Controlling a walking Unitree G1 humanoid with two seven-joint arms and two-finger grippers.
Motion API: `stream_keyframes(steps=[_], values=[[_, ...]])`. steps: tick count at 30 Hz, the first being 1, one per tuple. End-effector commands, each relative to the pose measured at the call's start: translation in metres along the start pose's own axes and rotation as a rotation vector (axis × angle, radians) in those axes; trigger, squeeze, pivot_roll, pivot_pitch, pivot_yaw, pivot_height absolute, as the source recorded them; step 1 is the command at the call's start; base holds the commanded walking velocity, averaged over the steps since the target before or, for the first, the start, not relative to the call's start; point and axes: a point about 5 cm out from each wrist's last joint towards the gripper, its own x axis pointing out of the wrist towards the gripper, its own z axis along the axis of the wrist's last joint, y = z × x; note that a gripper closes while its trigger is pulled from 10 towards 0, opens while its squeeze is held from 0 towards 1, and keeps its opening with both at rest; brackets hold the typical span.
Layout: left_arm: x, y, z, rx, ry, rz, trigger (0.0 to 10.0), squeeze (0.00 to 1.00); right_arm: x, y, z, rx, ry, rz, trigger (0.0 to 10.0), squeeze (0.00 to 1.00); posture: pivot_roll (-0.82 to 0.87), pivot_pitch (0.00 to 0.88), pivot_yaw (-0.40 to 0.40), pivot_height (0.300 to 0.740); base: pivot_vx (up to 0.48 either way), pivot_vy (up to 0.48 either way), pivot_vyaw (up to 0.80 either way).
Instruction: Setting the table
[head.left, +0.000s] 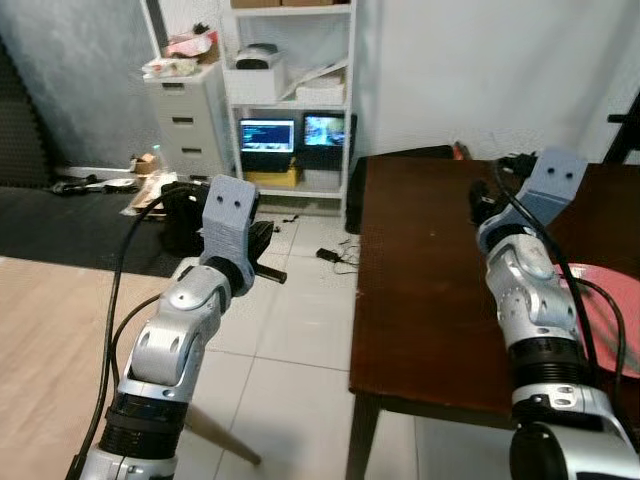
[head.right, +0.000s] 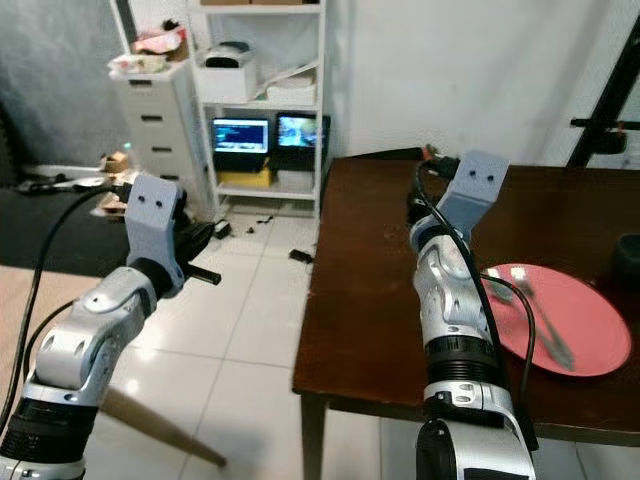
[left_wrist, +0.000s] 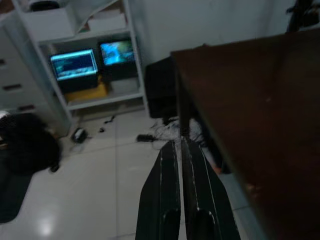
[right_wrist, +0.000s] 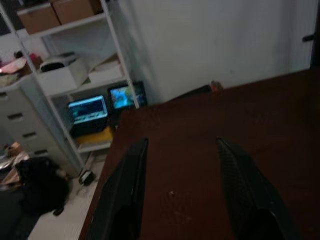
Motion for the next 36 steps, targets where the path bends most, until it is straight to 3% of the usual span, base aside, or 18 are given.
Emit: stream_keyframes(steps=[1, 18, 36], values=[[-0.0022, 0.003, -0.0051, -0.01, 0.015, 0.011, 10.0, 0.0, -0.0011, 0.0035, -0.0054, 0.006, 0.021, 0.008, 10.0, 0.0, 0.05, 0.071, 0.135, 0.74, 0.0, -0.356, 0.0], [-0.0019, 0.0024, -0.0056, -0.022, 0.021, 0.008, 10.0, 0.0, -0.0011, 0.0036, -0.0052, 0.01, 0.021, 0.007, 10.0, 0.0, 0.05, 0.073, 0.137, 0.74, 0.0, -0.116, 0.0], [-0.0016, 0.0025, -0.0063, -0.03, 0.023, 0.007, 10.0, 0.0, -0.0017, 0.0044, -0.0063, 0.012, 0.022, 0.008, 10.0, 0.0, 0.05, 0.065, 0.139, 0.74, 0.278, -0.382, 0.0]])
